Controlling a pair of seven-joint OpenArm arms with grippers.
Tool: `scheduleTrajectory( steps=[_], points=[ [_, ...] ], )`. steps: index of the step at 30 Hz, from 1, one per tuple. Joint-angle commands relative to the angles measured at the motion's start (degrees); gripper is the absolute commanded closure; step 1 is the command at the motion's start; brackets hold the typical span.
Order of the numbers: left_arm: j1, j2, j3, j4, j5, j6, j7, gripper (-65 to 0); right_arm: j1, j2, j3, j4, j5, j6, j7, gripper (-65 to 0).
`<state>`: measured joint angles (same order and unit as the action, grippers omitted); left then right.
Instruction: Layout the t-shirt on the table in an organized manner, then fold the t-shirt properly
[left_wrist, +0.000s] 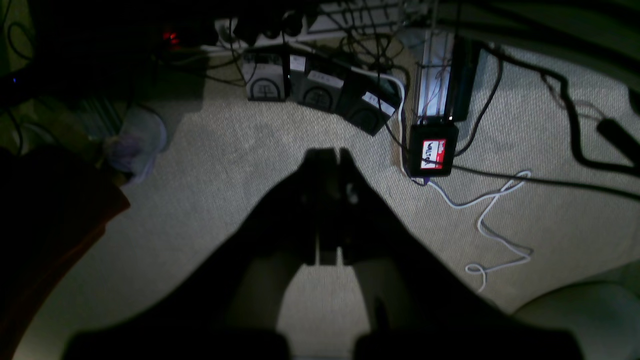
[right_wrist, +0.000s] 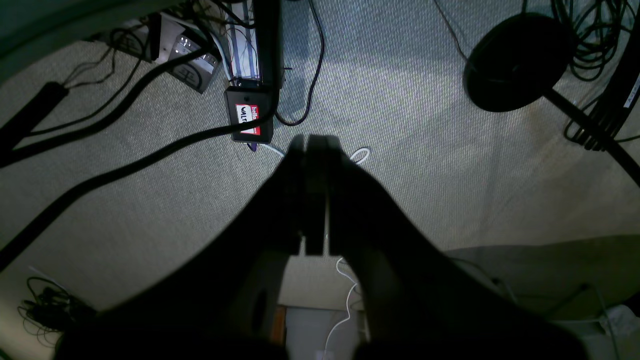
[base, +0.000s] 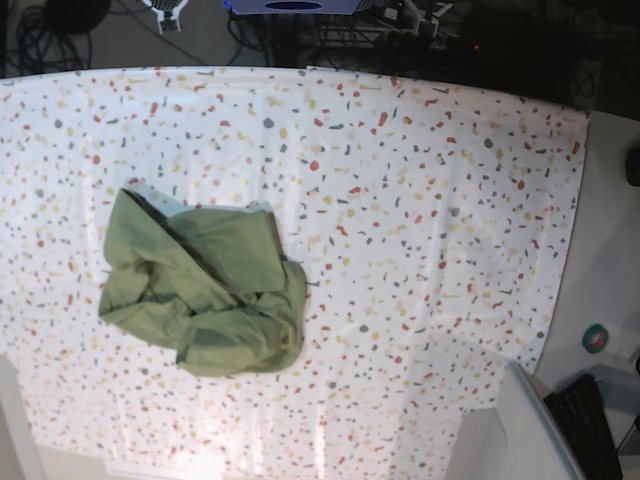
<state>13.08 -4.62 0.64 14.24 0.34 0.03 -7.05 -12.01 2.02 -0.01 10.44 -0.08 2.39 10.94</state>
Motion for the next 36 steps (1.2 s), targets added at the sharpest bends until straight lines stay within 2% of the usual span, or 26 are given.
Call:
scheduleTrajectory(
  steps=[1, 7, 11, 14, 16, 19, 21, 26, 32, 36],
  points=[
    [0.85, -0.34, 0.10, -0.22, 0.06, 0.27, -0.03, 0.0, -0.52, 0.31, -0.12, -0.02, -0.06, 0.11, 0.09, 0.0],
    [0.76, -0.43, 0.10, -0.31, 0.06, 0.27, 0.24, 0.0, -0.52, 0.84, -0.12, -0.11, -0.06, 0.11, 0.09, 0.0],
    [0.59, -0.17, 0.10, 0.13, 0.06, 0.27, 4.10, 0.0, -0.17, 1.19, 0.14, -0.37, 0.12, 0.02, 0.01, 0.0],
    [0.68, -0.08, 0.10, 0.22, 0.06, 0.27, 4.28, 0.0, -0.96, 1.71, 0.23, 0.07, 0.12, 0.02, 0.09, 0.0],
    [1.12, -0.26, 0.10, 0.31, 0.06, 0.27, 4.19, 0.0, -2.36, 1.80, 0.32, 0.95, 0.21, 0.20, 0.45, 0.0],
    [2.96, -0.87, 0.01, 0.75, -0.03, 0.27, 4.10, 0.0, -7.37, 1.89, 0.32, 8.07, 0.21, 0.20, 0.01, 0.0],
    [5.86, -2.45, 0.01, 4.97, -0.47, 0.27, 2.52, 0.0, -11.59, 1.89, 0.93, 14.13, 0.21, 0.11, -0.61, 0.0],
    [18.61, -5.27, -0.51, 22.11, -0.65, 0.27, 1.20, 0.0, -21.53, 1.54, 9.46, 32.07, 0.21, 0.46, -9.58, 0.0],
    [32.06, -8.70, -0.86, 41.45, -1.00, 0.27, 0.76, 0.0, -32.87, 1.45, 11.13, 52.46, 0.21, 0.46, -14.85, 0.0],
    [41.91, -12.04, -1.30, 56.93, -8.56, 0.27, 0.94, 0.0, -39.64, 0.13, 14.56, 66.62, 0.12, 0.46, -16.70, 0.0]
  ],
)
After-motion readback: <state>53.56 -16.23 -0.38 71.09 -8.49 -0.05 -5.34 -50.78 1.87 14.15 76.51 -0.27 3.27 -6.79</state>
